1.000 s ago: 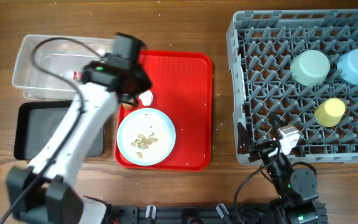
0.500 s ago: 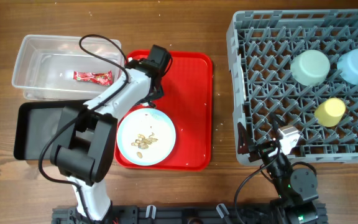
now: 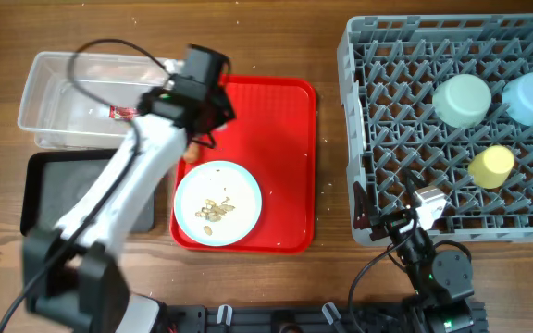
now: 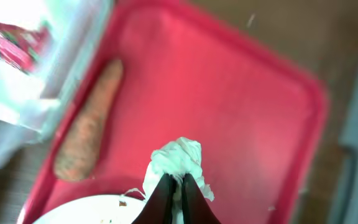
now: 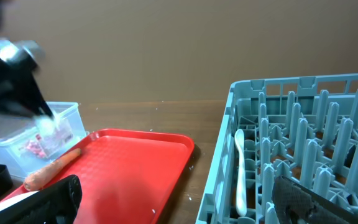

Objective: Sort waste into correct bins and load items into the dishwasher rack
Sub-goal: 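Carry the white tissue to the clear bin and release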

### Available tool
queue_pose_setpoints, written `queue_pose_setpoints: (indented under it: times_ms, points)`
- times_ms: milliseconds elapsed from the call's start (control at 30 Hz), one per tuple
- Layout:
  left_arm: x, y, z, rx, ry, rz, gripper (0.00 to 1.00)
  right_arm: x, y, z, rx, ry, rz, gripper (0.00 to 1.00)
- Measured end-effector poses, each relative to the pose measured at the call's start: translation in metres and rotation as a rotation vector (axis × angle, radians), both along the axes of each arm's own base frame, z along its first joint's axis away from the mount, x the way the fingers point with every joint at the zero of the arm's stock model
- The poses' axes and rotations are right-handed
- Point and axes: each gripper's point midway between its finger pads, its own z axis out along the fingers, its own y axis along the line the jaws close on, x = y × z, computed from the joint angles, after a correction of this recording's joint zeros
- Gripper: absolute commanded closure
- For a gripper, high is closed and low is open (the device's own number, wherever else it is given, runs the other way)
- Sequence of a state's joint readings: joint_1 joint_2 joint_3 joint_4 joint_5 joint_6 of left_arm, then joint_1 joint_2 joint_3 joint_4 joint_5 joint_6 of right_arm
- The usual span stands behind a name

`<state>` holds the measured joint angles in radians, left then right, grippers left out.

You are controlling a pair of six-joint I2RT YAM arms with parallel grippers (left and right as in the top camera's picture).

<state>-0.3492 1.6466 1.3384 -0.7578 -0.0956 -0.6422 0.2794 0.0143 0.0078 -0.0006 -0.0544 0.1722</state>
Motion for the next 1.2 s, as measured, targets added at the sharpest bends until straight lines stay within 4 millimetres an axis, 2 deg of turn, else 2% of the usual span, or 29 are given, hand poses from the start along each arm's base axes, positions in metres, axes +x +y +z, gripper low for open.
queue_pose_setpoints:
  times_ms: [33, 67, 100, 300, 333, 400, 533, 600, 667, 767, 867, 900, 967, 1000, 1100, 1167, 1200]
  points:
    - [0.001, 0.004, 0.007, -0.007, -0.018, 0.01, 0.96, 0.0, 0.0, 0.0, 0.0, 0.0, 0.0, 0.0]
    - [0.005, 0.022, 0.028, -0.034, -0.072, 0.059, 0.96, 0.0, 0.0, 0.0, 0.0, 0.0, 0.0, 0.0]
    - [0.009, 0.041, 0.038, -0.045, -0.098, 0.11, 0.96, 0.0, 0.0, 0.0, 0.0, 0.0, 0.0, 0.0]
    - [0.02, 0.147, 0.041, -0.135, -0.123, 0.514, 0.96, 0.0, 0.0, 0.0, 0.0, 0.0, 0.0, 0.0]
    - [0.022, 0.162, 0.042, -0.151, -0.134, 0.57, 0.96, 0.0, 0.0, 0.0, 0.0, 0.0, 0.0, 0.0]
    - [0.023, 0.175, 0.037, -0.165, -0.128, 0.626, 0.96, 0.0, 0.0, 0.0, 0.0, 0.0, 0.0, 0.0]
    - [0.04, 0.174, -0.003, -0.202, -0.059, 0.656, 0.96, 0.0, 0.0, 0.0, 0.0, 0.0, 0.0, 0.0]
    - [0.042, 0.167, -0.039, -0.232, 0.034, 0.669, 0.96, 0.0, 0.0, 0.0, 0.0, 0.0, 0.0, 0.0]
    - [0.043, 0.165, -0.061, -0.239, 0.083, 0.678, 0.96, 0.0, 0.0, 0.0, 0.0, 0.0, 0.0, 0.0]
    - [0.046, 0.164, -0.079, -0.244, 0.114, 0.685, 0.96, 0.0, 0.0, 0.0, 0.0, 0.0, 0.0, 0.0]
    - [0.046, 0.164, -0.084, -0.242, 0.126, 0.689, 0.96, 0.0, 0.0, 0.0, 0.0, 0.0, 0.0, 0.0]
    - [0.046, 0.164, -0.086, -0.242, 0.129, 0.689, 0.86, 0.0, 0.0, 0.0, 0.0, 0.0, 0.0, 0.0]
    - [0.048, 0.164, -0.088, -0.247, 0.125, 0.694, 0.45, 0.0, 0.0, 0.0, 0.0, 0.0, 0.0, 0.0]
    - [0.051, 0.163, -0.086, -0.254, 0.114, 0.687, 0.38, 0.0, 0.0, 0.0, 0.0, 0.0, 0.0, 0.0]
    - [0.053, 0.157, -0.084, -0.3, 0.117, 0.669, 0.28, 0.0, 0.0, 0.0, 0.0, 0.0, 0.0, 0.0]
    - [0.055, 0.151, -0.071, -0.344, 0.102, 0.635, 0.28, 0.0, 0.0, 0.0, 0.0, 0.0, 0.0, 0.0]
    - [0.053, 0.149, -0.058, -0.352, 0.085, 0.612, 0.27, 0.0, 0.0, 0.0, 0.0, 0.0, 0.0, 0.0]
